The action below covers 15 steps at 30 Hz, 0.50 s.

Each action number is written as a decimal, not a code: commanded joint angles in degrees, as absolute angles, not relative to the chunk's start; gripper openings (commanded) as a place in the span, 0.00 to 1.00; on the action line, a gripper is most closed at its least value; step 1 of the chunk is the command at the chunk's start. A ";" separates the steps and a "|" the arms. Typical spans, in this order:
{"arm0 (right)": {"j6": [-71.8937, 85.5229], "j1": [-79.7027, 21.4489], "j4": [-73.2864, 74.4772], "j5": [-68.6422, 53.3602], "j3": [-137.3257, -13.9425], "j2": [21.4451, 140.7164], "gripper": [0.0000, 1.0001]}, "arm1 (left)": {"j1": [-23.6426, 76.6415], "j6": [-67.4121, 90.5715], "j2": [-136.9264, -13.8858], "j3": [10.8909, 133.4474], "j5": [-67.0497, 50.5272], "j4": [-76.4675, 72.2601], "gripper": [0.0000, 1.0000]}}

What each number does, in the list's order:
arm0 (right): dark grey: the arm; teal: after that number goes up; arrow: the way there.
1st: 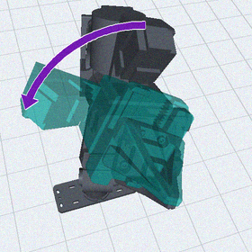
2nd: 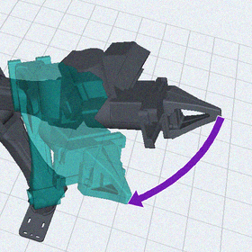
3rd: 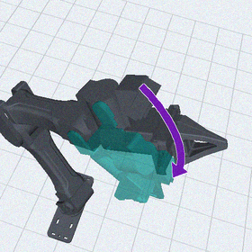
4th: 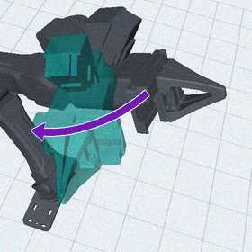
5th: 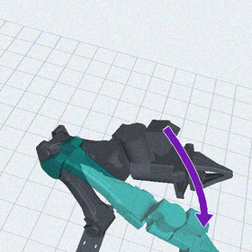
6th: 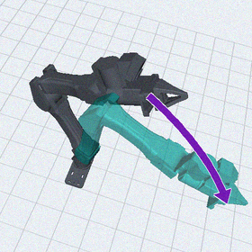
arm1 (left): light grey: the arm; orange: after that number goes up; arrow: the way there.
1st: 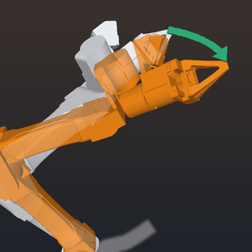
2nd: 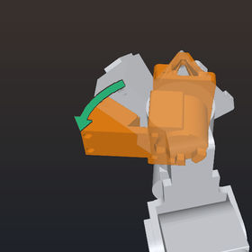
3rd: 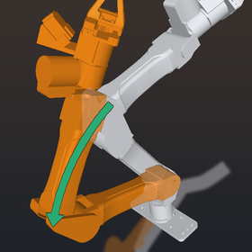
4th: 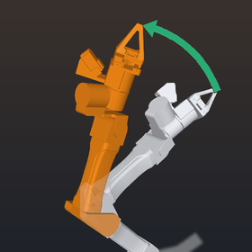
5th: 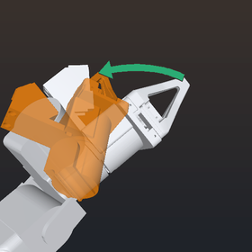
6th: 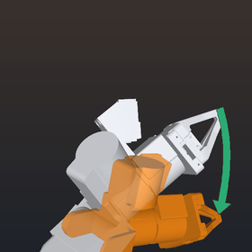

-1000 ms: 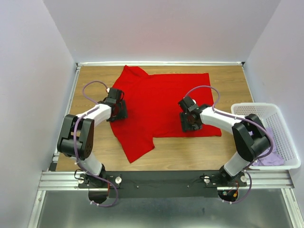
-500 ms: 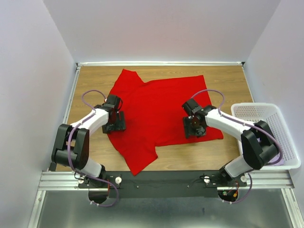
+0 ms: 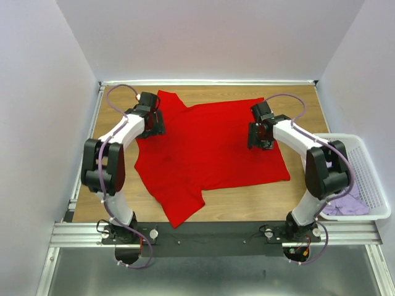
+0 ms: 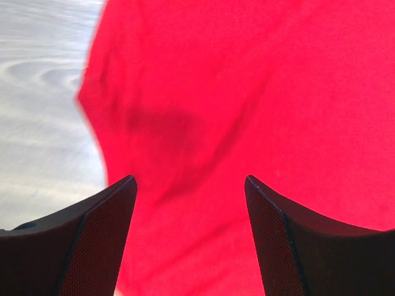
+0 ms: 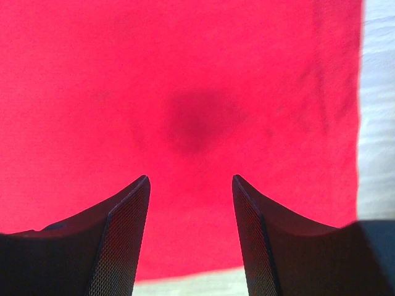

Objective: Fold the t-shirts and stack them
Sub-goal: Flatten the tshirt out

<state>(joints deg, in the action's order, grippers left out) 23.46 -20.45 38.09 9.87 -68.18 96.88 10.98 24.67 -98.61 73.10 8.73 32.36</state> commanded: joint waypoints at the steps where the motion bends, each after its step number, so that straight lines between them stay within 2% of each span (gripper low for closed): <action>1: 22.76 -17.58 34.37 10.02 -67.86 100.81 0.63 | 10.72 23.29 -104.58 74.09 7.56 31.20 0.78; 9: 24.34 -17.05 33.13 9.41 -60.05 100.02 0.63 | 9.67 23.29 -104.42 63.73 5.98 30.06 0.78; 15: 27.15 -17.05 35.06 7.21 -53.18 94.40 0.63 | 9.05 23.73 -100.90 55.73 5.18 30.93 0.78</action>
<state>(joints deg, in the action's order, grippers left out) 24.97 -16.93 32.18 8.56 -57.17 96.64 9.69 23.44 -100.82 61.45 6.92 26.26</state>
